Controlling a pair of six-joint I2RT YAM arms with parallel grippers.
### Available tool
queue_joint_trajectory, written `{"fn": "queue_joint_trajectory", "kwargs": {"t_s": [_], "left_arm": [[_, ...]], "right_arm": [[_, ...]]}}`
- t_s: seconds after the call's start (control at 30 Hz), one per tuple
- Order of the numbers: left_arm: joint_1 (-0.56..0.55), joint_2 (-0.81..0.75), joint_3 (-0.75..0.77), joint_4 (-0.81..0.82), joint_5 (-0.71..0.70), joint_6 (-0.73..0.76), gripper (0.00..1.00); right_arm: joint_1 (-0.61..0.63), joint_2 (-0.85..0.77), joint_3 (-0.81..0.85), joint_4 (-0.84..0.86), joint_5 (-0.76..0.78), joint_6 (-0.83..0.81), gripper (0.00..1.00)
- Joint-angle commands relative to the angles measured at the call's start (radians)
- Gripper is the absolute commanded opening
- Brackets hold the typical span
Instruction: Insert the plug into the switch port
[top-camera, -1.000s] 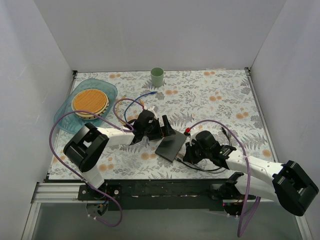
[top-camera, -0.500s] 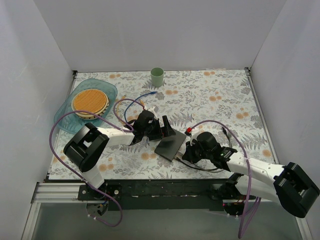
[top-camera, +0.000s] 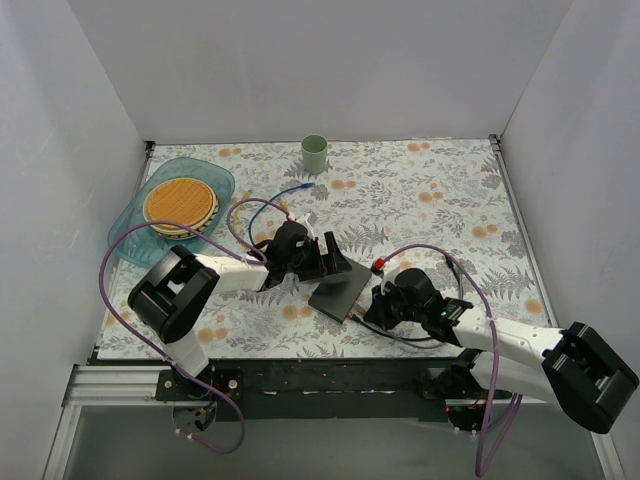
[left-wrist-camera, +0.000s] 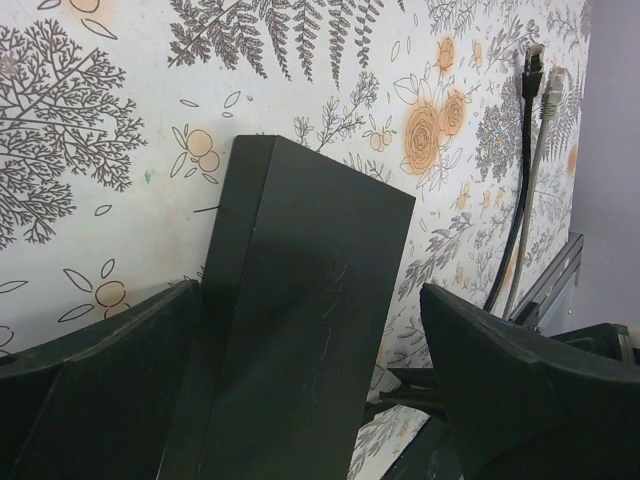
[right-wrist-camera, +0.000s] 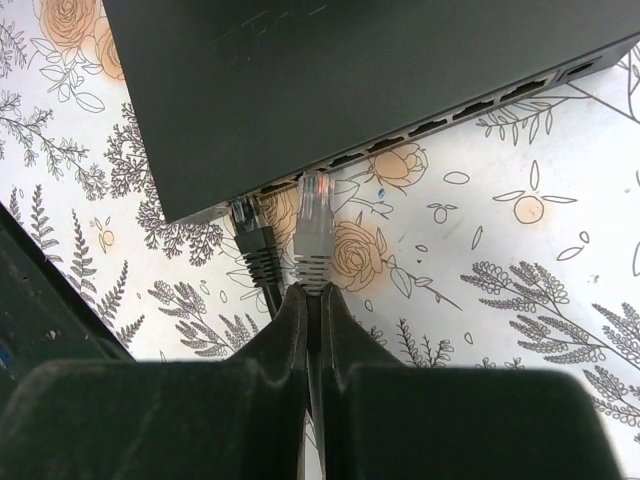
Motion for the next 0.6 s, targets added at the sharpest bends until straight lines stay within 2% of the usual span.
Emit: {"fn": "queue_joint_trajectory", "kwargs": {"t_s": [0.0, 0.3, 0.57], "left_arm": [[-0.001, 0.006, -0.041, -0.011, 0.048, 0.010, 0.90], [-0.005, 0.014, -0.061, 0.029, 0.097, 0.010, 0.86], [-0.009, 0.016, -0.066, 0.015, 0.085, 0.001, 0.85]], "right_arm": [[0.007, 0.014, -0.012, 0.176, -0.013, 0.003, 0.01], [0.015, 0.039, 0.003, 0.236, -0.027, -0.008, 0.01], [0.026, 0.045, -0.008, 0.265, -0.032, 0.018, 0.01]]}}
